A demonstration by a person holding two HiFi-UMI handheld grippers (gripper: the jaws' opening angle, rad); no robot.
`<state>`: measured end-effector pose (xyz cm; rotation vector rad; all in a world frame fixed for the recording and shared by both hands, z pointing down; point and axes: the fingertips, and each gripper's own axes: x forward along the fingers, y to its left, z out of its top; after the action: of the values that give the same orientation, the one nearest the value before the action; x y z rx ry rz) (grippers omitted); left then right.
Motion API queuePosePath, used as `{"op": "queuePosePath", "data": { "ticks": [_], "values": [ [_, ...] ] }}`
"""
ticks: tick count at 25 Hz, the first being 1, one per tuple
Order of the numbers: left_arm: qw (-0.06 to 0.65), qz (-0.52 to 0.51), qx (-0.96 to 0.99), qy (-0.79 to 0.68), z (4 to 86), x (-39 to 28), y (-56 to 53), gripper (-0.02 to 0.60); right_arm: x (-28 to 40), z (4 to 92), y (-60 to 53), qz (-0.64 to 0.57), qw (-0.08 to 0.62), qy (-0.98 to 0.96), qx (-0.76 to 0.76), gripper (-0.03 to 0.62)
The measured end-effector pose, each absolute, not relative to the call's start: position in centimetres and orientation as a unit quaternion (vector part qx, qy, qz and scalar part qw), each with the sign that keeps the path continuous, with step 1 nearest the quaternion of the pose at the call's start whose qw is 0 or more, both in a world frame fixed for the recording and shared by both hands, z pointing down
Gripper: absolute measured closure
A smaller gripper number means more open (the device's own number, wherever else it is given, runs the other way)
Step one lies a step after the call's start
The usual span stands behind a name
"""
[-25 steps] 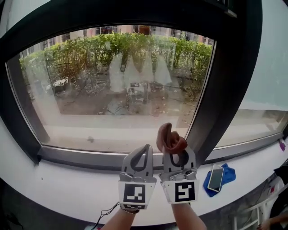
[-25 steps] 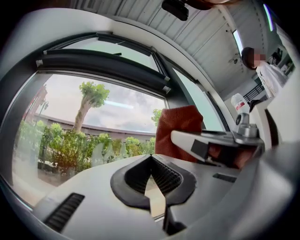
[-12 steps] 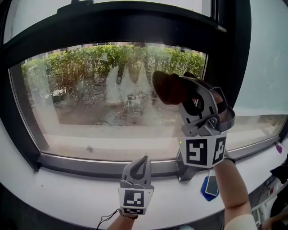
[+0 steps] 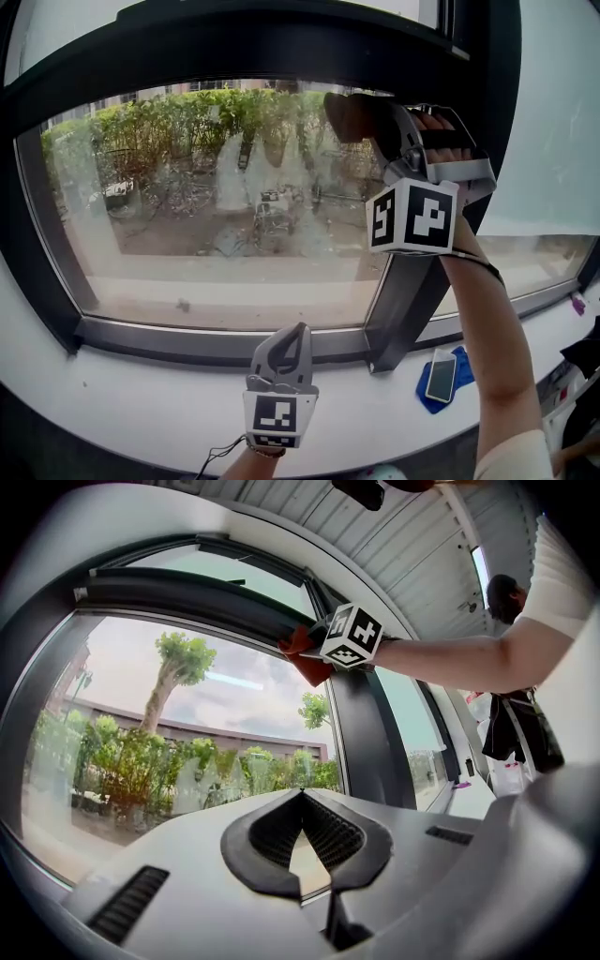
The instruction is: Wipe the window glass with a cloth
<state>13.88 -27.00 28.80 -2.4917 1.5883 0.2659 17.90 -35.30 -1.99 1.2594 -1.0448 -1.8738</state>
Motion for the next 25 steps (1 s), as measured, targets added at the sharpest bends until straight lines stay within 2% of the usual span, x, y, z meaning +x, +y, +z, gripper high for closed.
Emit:
{"op": "queuePosePath", "data": {
  "ticks": [10, 25],
  "values": [
    [0.089, 0.094, -0.840, 0.526, 28.8, 14.5, -26.2, 0.561, 18.0, -2.7, -37.6, -0.695, 0.366, -0.379, 0.490, 0.525],
    [0.083, 0.092, -0.835, 0.537, 29.1, 14.1, -25.8, 0.561, 18.0, 0.7, -38.1, -0.679, 0.378, -0.402, 0.484, 0.525]
  ]
}}
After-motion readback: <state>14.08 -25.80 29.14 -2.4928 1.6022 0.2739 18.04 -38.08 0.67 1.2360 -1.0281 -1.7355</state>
